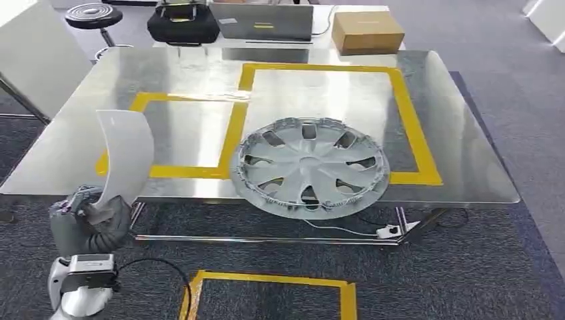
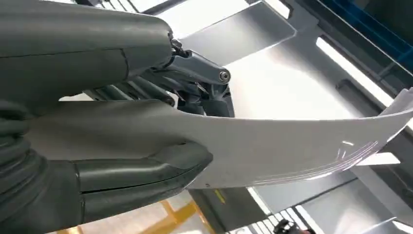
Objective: Take the parts from the cabinet and place them on the table.
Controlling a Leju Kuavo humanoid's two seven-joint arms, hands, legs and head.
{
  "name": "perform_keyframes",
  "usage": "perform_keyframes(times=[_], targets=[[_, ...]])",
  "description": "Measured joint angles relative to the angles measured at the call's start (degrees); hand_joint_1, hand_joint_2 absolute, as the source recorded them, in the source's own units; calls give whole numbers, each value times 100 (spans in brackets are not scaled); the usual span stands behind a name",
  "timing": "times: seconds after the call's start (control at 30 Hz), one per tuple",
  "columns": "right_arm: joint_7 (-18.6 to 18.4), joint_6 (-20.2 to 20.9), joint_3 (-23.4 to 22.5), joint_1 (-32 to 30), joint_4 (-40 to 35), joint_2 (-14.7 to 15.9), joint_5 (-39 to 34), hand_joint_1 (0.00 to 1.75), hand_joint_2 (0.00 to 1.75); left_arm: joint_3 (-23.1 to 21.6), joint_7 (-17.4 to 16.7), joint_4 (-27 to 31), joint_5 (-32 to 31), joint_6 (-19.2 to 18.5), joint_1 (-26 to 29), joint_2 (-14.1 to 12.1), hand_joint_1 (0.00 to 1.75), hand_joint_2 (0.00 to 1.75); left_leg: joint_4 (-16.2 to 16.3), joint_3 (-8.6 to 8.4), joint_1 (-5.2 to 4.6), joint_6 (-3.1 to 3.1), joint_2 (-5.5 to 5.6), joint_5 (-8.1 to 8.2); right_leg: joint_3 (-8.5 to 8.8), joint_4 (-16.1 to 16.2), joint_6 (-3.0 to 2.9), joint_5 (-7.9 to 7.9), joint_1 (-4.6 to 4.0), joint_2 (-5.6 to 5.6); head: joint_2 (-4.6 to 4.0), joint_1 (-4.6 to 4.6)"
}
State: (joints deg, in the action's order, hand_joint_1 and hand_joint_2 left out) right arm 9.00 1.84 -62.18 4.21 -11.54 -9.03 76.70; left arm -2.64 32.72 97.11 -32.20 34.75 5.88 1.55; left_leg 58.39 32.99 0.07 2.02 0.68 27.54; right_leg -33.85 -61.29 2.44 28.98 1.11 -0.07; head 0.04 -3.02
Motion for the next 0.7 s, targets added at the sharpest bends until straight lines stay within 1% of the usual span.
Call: perform_keyframes(times=[0.03,0.07,0.1,0.17,0.2,0.23,0.27,0.3,0.33,0.37,0.4,0.43,0.47,0.5,0.53,0.57,0.63,0.67,0.7], targets=[[-2,7,2,12,0,4,17,0,175,127,37,-42,-4,-41,-3,-24,175,175,6,4,-7,-24,0,10,125,257,-26,55,-5,14,0,-7],[-7,17,2,26,0,4,31,0,175,261,63,-91,-2,-80,-17,-65,175,175,46,31,-45,-61,1,23,194,337,-48,52,-17,21,0,-17],[-9,24,2,22,0,4,39,0,175,392,85,-142,4,-118,-26,-107,175,175,24,34,-30,-104,-7,-2,178,319,-70,39,-28,26,0,-17],[-11,39,2,0,0,4,63,0,175,614,107,-245,48,-159,-69,-175,175,175,-5,18,-16,-157,-5,-30,177,322,-117,20,-45,27,0,-11],[-11,42,2,3,0,-4,74,0,175,734,122,-314,74,-190,-102,-222,175,175,3,10,-22,-188,5,-15,199,374,-160,-9,-10,15,0,-4],[-7,46,4,9,0,-9,85,0,175,899,148,-419,116,-203,-161,-299,175,175,131,63,-10,-231,-12,112,211,387,-194,-27,6,11,0,-31],[-9,44,4,15,0,-7,98,0,175,1038,177,-536,118,-232,-257,-395,175,175,480,210,0,-268,-15,326,209,387,-220,-27,9,9,0,-57],[-9,46,7,18,0,-7,118,0,175,1205,203,-696,120,-242,-336,-466,175,175,949,422,26,-301,-17,553,204,386,-235,-24,5,4,0,-50],[-9,44,9,20,-2,-7,135,0,175,1377,232,-857,122,-251,-384,-534,175,175,1363,609,36,-322,-17,717,200,385,-244,-21,1,3,0,-52],[-9,50,13,17,-2,-4,151,0,175,1539,267,-1026,122,-286,-437,-608,175,175,1681,752,41,-339,-17,806,198,381,-245,-20,0,4,0,-55],[-9,57,15,16,-2,-4,164,0,175,1680,282,-1192,123,-325,-492,-671,175,175,1708,763,48,-344,-18,747,202,379,-245,-20,0,4,0,-55],[-9,63,22,19,-2,-4,175,0,175,1801,282,-1345,111,-345,-580,-746,175,175,1466,650,55,-344,-19,543,208,377,-245,-19,0,4,0,-57],[-9,74,26,21,-2,-4,201,0,175,1933,282,-1544,96,-356,-684,-848,175,175,1041,444,57,-337,-21,290,217,375,-243,-19,0,3,0,-50],[-9,98,33,29,0,-4,220,0,175,2055,282,-1717,75,-354,-793,-944,175,175,521,188,58,-325,-26,34,228,374,-239,-16,0,3,0,-57],[-9,105,39,34,0,-4,240,0,175,2177,280,-1867,24,-343,-902,-1050,175,175,52,-29,55,-299,-31,-56,233,375,-224,-8,0,3,0,-52],[-7,105,50,47,0,-4,256,0,175,2273,282,-2051,-33,-332,-1039,-1113,175,175,-63,-89,22,-279,-29,5,203,355,-189,-5,-41,6,0,-55],[-7,116,65,58,-2,-4,273,0,175,2436,310,-2512,-159,-249,-1314,-1310,175,175,-33,-35,20,-238,-18,-1,180,377,-139,-31,-38,-2,0,-39],[-7,120,70,65,0,-4,284,0,175,2552,347,-2783,-214,-214,-1432,-1436,175,175,-36,-29,18,-204,-18,-2,189,394,-107,-43,-39,1,0,-41],[-7,122,74,71,-2,-4,293,0,175,2616,354,-2914,-258,-192,-1527,-1528,175,175,-73,-39,48,-165,-19,-26,190,398,-71,-36,-49,3,0,-44]])
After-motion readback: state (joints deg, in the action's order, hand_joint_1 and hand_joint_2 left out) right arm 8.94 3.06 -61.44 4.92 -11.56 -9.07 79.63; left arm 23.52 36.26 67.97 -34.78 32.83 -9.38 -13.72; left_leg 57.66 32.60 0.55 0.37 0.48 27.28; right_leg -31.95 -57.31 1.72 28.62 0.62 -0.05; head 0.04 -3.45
